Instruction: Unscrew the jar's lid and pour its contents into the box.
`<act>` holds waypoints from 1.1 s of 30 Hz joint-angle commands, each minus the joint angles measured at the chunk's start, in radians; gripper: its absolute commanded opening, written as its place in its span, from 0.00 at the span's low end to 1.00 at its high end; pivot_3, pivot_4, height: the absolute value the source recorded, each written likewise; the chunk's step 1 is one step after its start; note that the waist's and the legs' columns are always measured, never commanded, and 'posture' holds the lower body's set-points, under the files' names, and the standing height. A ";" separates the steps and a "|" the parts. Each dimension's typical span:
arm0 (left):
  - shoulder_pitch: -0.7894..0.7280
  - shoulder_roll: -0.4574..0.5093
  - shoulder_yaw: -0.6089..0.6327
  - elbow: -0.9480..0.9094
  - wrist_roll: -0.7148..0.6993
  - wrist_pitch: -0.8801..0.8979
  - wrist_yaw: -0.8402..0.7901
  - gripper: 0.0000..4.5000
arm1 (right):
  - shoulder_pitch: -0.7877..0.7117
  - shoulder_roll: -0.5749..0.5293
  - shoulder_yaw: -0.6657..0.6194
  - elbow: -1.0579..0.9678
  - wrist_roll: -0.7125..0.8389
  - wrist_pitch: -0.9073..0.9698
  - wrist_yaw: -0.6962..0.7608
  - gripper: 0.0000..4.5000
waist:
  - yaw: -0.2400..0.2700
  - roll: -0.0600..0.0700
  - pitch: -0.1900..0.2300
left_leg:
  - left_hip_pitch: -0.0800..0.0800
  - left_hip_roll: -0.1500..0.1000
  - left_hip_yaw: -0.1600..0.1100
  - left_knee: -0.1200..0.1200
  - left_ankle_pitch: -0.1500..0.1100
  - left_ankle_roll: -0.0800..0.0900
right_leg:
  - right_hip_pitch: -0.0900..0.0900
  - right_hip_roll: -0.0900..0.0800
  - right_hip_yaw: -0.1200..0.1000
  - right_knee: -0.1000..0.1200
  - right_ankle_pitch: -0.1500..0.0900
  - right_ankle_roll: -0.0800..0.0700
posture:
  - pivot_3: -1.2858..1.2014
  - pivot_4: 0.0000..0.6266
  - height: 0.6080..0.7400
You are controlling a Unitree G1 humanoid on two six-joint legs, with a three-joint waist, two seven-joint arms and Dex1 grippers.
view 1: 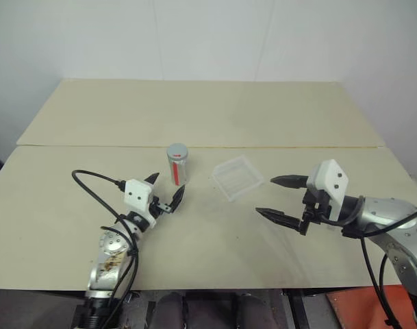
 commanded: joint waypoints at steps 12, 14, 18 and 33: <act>-0.177 -0.063 -0.006 0.225 0.092 -0.164 0.147 0.99 | 0.008 -0.012 -0.058 -0.070 0.024 0.004 -0.029 1.00 | -0.001 0.000 0.000 | 0.000 0.000 -0.001 0.000 0.000 0.000 | 0.000 0.000 0.000 -0.001 0.000 0.001 | 0.52 0.24 1.00; -0.182 -0.068 -0.021 0.239 0.097 -0.179 0.144 0.99 | 0.010 -0.015 -0.060 -0.071 0.020 0.004 -0.030 1.00 | -0.002 0.000 0.000 | -0.001 0.000 -0.001 0.000 0.000 0.000 | 0.000 0.000 0.000 -0.001 0.000 0.001 | 0.52 0.24 1.00; -0.184 -0.078 -0.032 0.254 0.095 -0.195 0.144 0.99 | 0.014 -0.017 -0.064 -0.075 0.025 0.004 -0.031 1.00 | -0.002 0.000 0.000 | -0.001 0.000 0.000 0.001 0.000 0.000 | 0.000 0.000 0.000 0.000 0.000 0.001 | 0.52 0.24 1.00; -0.274 -0.141 -0.038 0.382 0.134 -0.230 0.234 0.99 | 0.024 -0.025 -0.071 -0.085 0.029 0.003 -0.033 1.00 | -0.001 0.000 0.000 | -0.001 0.000 -0.001 0.001 0.000 0.000 | 0.000 0.000 -0.001 0.000 0.000 0.001 | 0.52 0.24 1.00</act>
